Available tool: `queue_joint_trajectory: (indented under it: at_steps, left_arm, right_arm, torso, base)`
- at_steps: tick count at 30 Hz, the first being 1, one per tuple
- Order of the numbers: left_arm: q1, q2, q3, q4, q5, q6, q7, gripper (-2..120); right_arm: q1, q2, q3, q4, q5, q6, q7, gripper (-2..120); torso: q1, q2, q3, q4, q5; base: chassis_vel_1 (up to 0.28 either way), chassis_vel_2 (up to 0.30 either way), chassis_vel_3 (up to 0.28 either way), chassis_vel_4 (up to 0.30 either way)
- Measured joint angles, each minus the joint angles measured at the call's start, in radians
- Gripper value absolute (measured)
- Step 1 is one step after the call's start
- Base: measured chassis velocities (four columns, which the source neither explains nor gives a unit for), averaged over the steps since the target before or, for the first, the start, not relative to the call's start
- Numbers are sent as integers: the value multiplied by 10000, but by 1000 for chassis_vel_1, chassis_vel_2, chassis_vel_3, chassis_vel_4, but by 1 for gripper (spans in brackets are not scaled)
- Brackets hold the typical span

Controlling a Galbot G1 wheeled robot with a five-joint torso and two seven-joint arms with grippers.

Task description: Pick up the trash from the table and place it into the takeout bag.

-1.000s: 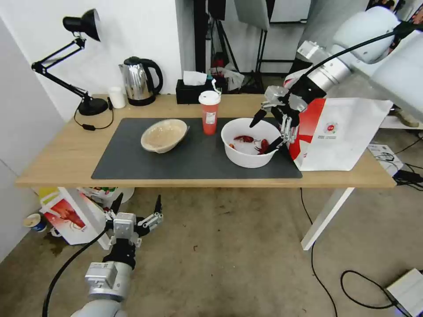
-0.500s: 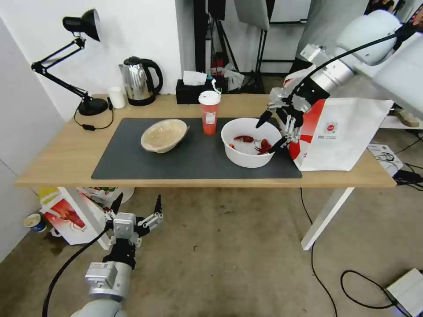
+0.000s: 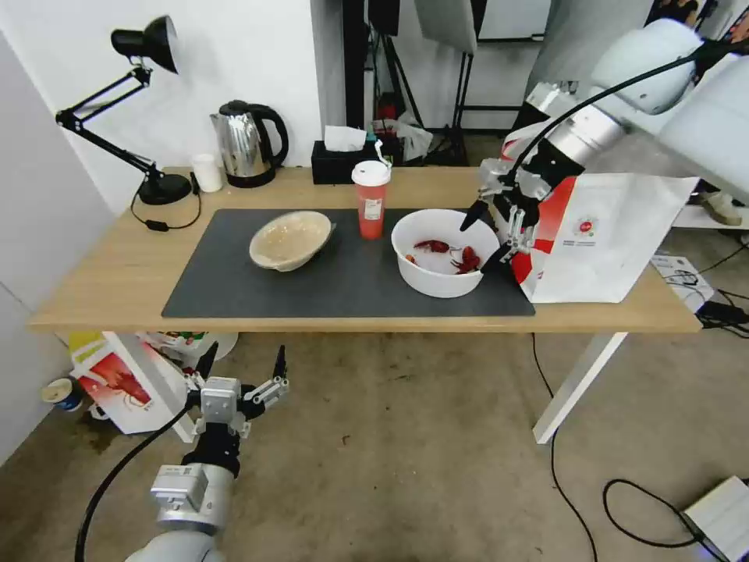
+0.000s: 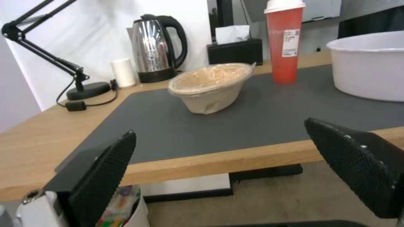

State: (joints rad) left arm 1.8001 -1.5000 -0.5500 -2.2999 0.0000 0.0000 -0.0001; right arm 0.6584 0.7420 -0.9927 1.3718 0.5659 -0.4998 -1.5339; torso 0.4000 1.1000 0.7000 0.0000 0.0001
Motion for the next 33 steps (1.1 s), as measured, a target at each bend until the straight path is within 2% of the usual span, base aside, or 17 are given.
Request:
queue_joint_trajectory:
  at_steps: [16,33]
  left_arm:
    - [0,0,0,0,0,0,0,100]
    - [-1,0,0,0,0,0,0,100]
  right_arm:
    - [1461,125,-1053,119,966,-313,8,100]
    - [828,231,-1117,317,767,-503,17,100]
  torso:
    - [0,1,-1,1,-4]
    - [0,0,0,0,-4]
  base:
    - [0,0,0,0]
    - [0,0,0,0]
